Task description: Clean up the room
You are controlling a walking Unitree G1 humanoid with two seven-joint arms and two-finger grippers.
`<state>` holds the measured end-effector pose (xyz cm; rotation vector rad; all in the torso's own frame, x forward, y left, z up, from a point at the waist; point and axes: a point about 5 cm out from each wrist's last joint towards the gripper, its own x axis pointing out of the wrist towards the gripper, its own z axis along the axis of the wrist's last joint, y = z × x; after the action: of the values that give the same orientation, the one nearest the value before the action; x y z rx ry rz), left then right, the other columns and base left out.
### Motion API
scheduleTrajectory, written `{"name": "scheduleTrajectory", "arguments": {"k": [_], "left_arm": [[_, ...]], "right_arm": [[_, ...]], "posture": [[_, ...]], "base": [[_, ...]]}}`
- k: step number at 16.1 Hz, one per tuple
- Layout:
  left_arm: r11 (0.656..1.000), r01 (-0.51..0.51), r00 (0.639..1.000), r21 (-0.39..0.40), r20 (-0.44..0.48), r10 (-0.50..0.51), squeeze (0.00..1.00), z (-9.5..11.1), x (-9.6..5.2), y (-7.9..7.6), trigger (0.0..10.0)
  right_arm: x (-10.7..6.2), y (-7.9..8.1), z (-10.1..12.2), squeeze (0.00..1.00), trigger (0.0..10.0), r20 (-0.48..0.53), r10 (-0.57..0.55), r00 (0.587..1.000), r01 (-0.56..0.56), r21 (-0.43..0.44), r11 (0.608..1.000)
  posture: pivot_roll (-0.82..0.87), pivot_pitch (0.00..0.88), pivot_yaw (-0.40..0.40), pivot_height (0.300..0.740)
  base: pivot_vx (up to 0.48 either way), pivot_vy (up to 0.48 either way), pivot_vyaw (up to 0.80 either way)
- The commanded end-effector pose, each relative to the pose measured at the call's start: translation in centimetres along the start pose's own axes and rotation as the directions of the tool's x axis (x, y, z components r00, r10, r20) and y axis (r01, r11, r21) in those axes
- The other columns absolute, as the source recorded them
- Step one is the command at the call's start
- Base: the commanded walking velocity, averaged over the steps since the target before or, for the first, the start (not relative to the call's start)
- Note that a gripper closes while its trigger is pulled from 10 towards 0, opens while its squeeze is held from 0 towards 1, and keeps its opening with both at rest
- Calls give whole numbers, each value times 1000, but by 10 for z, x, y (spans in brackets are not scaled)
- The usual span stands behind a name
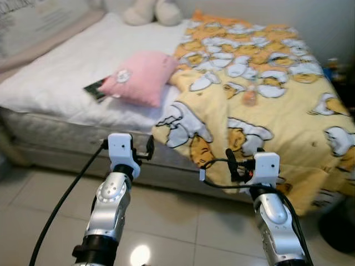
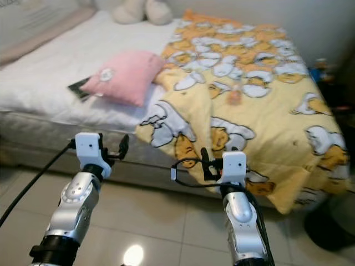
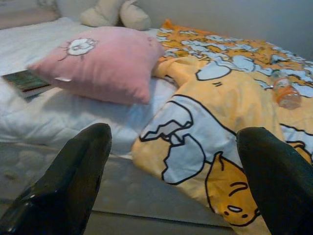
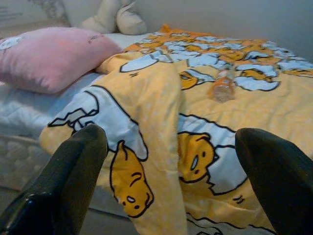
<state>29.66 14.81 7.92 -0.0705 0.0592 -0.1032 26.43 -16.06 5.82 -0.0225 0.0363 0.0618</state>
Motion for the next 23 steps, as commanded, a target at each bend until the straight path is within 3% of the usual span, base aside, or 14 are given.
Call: {"name": "scheduleTrajectory", "arguments": {"k": [1,3,6,9,13,18,20,23], "left_arm": [[1000,-16,1000,4,5,16,0,1,0,2,10000],[1000,12,1000,26,26,-13,0,1,-11,8,10000],[999,45,997,29,60,-46,0,4,-29,11,10000],[1000,6,997,9,74,-7,0,6,-22,10,10000],[1000,18,998,16,63,-19,0,10,-10,9,10000],[998,42,997,41,66,-45,0,11,-6,2,10000],[985,119,991,121,45,-126,0,9,-2,-8,10000],[987,110,992,113,55,-117,0,11,-1,-9,10000]], "right_arm": [[2,1,3,0,10000,8,10,1000,-10,9,1000],[-6,-17,2,0,10000,16,-84,996,82,78,994],[-24,-32,-6,0,10000,-2,-82,997,82,-6,997],[-29,-42,-13,0,10000,-48,-79,996,77,-46,996],[-9,-25,-3,0,10000,-2,-38,999,38,-2,999],[-11,-17,-4,0,10000,-1,-30,1000,30,13,999],[-10,-17,-3,0,10000,3,-33,999,33,10,999],[-10,-18,-2,0,10000,14,-36,999,36,1,999]], "posture": [[-5,0,28,740],[4,0,23,740],[8,0,20,740],[12,0,11,740],[-4,0,18,740],[-10,0,24,740],[-14,0,28,740],[-16,0,29,740]], "base": [[281,390,0],[270,398,0],[260,405,0],[268,399,0],[301,374,0],[374,208,0],[223,0,0],[139,0,0]]}}
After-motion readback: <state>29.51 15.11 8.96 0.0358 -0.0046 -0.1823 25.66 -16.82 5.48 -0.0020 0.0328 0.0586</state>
